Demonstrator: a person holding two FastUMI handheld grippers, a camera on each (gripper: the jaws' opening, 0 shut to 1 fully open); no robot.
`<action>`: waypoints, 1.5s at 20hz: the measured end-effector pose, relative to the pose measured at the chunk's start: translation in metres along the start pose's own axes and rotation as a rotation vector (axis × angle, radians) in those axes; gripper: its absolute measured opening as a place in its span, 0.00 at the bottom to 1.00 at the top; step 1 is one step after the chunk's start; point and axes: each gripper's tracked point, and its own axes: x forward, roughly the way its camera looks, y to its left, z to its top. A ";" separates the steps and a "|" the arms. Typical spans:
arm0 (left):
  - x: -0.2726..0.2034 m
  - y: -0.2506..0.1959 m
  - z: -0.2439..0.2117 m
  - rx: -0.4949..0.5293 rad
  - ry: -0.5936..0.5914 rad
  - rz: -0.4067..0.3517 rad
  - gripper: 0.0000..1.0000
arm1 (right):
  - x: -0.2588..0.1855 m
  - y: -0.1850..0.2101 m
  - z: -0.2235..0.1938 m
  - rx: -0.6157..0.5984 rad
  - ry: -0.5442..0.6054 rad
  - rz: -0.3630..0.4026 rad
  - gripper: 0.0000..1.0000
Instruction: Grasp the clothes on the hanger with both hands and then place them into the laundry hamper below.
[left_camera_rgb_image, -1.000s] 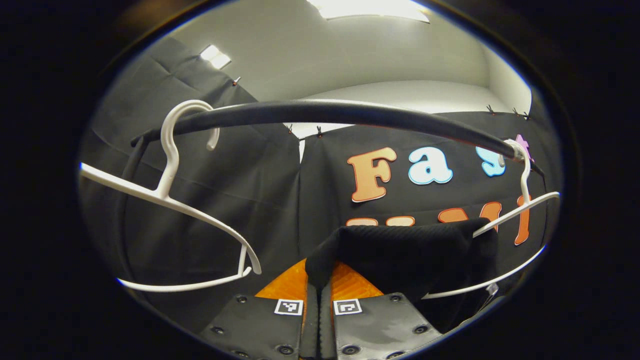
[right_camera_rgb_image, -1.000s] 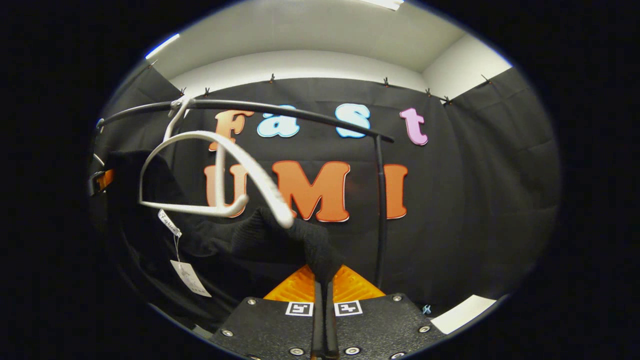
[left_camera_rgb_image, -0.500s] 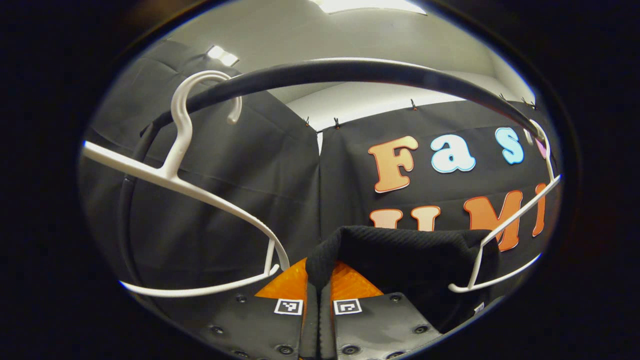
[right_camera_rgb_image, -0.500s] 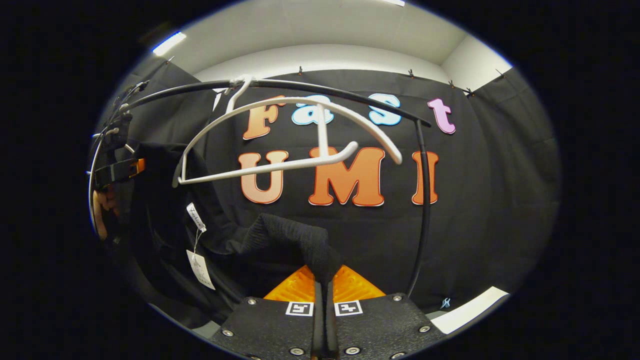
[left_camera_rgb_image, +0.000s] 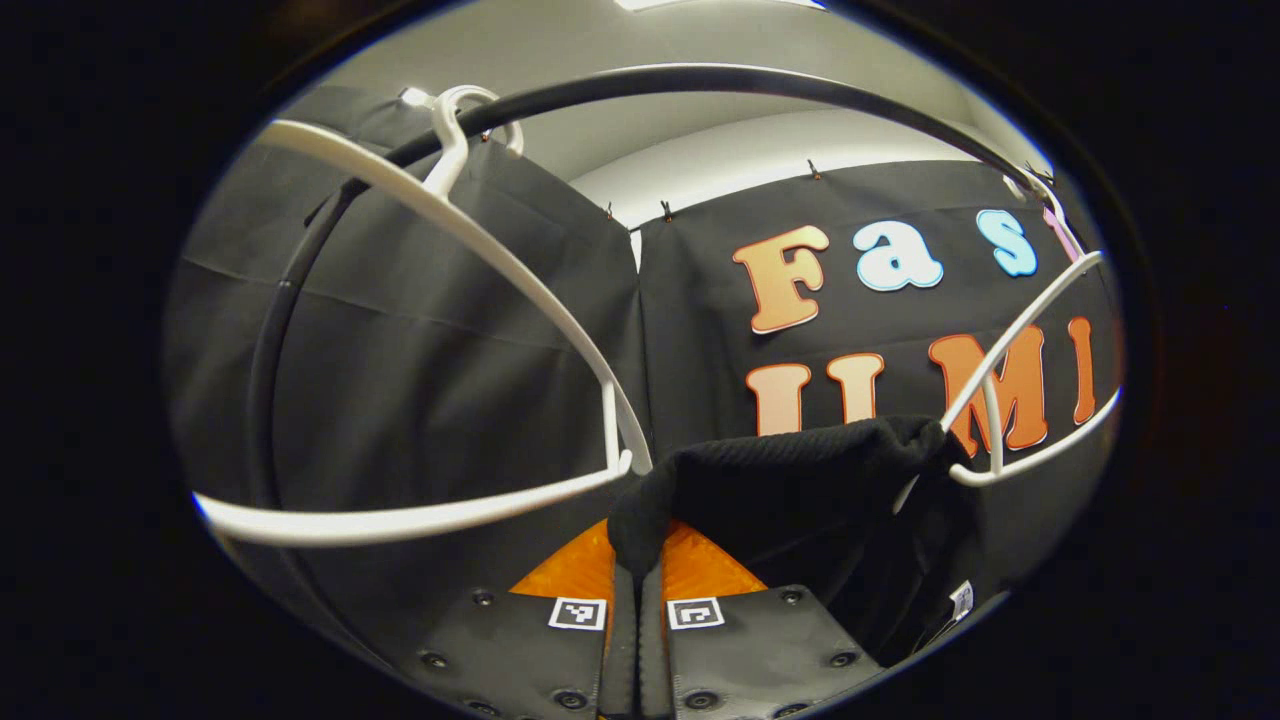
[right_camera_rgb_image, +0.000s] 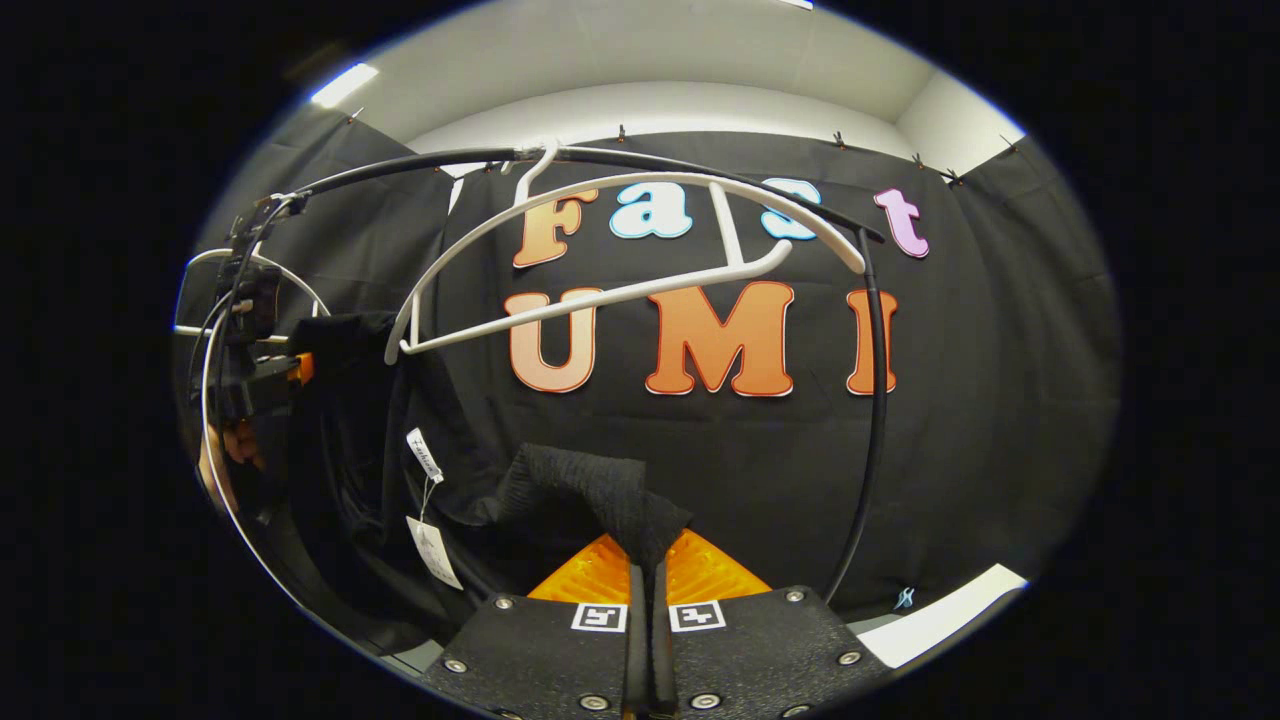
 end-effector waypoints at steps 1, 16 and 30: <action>-0.002 0.000 -0.006 0.002 0.014 -0.005 0.08 | -0.001 0.001 -0.002 0.000 0.003 -0.001 0.01; -0.100 -0.042 -0.098 0.010 0.224 -0.233 0.08 | -0.030 0.012 -0.048 0.021 0.103 0.020 0.02; -0.205 -0.160 -0.196 0.005 0.549 -0.734 0.08 | -0.038 0.054 -0.162 0.103 0.381 0.121 0.04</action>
